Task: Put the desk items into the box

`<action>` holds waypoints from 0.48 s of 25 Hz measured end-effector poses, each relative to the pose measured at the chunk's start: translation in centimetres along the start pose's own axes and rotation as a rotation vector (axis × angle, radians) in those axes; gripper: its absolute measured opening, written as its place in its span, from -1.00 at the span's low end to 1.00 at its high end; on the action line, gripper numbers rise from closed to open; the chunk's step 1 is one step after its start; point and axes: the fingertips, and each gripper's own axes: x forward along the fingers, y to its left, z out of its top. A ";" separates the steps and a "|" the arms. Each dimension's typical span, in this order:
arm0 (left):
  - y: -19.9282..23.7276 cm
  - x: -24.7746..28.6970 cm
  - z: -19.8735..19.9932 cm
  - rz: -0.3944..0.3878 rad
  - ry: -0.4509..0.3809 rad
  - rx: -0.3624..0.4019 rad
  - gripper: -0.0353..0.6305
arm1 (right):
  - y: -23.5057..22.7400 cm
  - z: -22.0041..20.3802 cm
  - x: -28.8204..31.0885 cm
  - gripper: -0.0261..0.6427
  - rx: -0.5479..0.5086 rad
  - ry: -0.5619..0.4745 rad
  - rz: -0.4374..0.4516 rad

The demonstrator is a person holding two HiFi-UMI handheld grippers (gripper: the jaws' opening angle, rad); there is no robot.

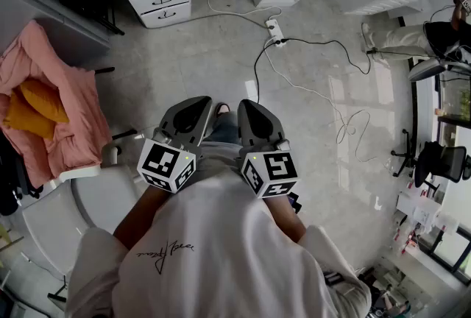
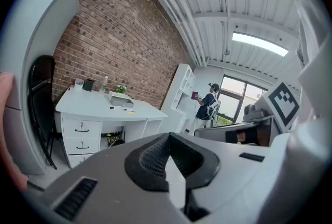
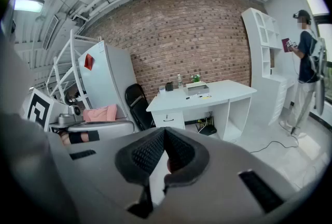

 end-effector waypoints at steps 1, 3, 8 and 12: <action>0.2 -0.3 0.1 0.000 0.000 0.011 -0.89 | 0.4 -0.1 0.1 -0.85 0.003 0.000 -0.001; 0.7 -0.8 0.1 0.000 0.006 0.033 -0.89 | 1.1 -0.3 0.4 -0.85 0.011 -0.002 -0.006; 0.9 -0.4 -0.7 -0.020 0.047 0.064 -0.89 | 1.2 -0.8 0.9 -0.85 0.034 0.000 -0.019; 1.2 1.2 -1.2 -0.030 0.100 0.066 -0.89 | 0.1 -0.9 2.0 -0.85 0.061 0.001 -0.017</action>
